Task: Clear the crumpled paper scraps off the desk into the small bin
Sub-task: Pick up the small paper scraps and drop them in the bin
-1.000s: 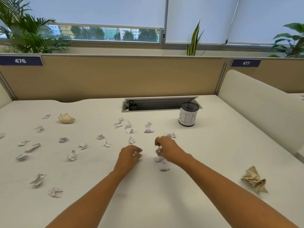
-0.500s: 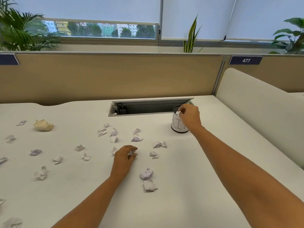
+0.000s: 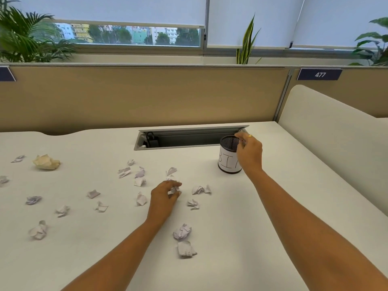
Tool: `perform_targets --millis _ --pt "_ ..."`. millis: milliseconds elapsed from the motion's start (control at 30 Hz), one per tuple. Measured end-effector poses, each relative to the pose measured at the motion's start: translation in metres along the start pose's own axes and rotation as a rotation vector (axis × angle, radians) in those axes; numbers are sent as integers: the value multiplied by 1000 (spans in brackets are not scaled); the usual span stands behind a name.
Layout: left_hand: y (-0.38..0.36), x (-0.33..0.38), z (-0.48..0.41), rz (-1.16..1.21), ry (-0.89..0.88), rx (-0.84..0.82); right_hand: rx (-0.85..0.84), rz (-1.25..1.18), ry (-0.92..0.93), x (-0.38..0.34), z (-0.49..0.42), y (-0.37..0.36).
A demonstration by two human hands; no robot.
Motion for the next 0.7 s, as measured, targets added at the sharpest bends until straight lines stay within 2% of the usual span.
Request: perform_targets --millis 100,200,367,500,600,700 --pt "-11 26 -21 26 -10 25 102 -36 24 9 25 5" --pt "-28 57 -47 98 29 21 121 -52 -33 27 49 3" --pt "-60 110 -85 196 56 -95 -8 -29 -103 54 83 -12" --pt "-87 134 -107 287 165 -193 -144 14 -129 68 94 -21" --pt "-100 142 -120 341 228 -222 -173 10 -148 74 96 -21" --pt "-109 147 -126 354 240 -331 -202 11 -151 75 96 -22"
Point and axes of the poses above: each hand's wrist, its own z-axis away from the middle knuckle, its own y-axis out of the back of the hand, x = y × z, the point moved 5 cm from there along -z, towards the middle knuckle, and after that the axes turned 2 degrees about -x, right-handed, at the moved point
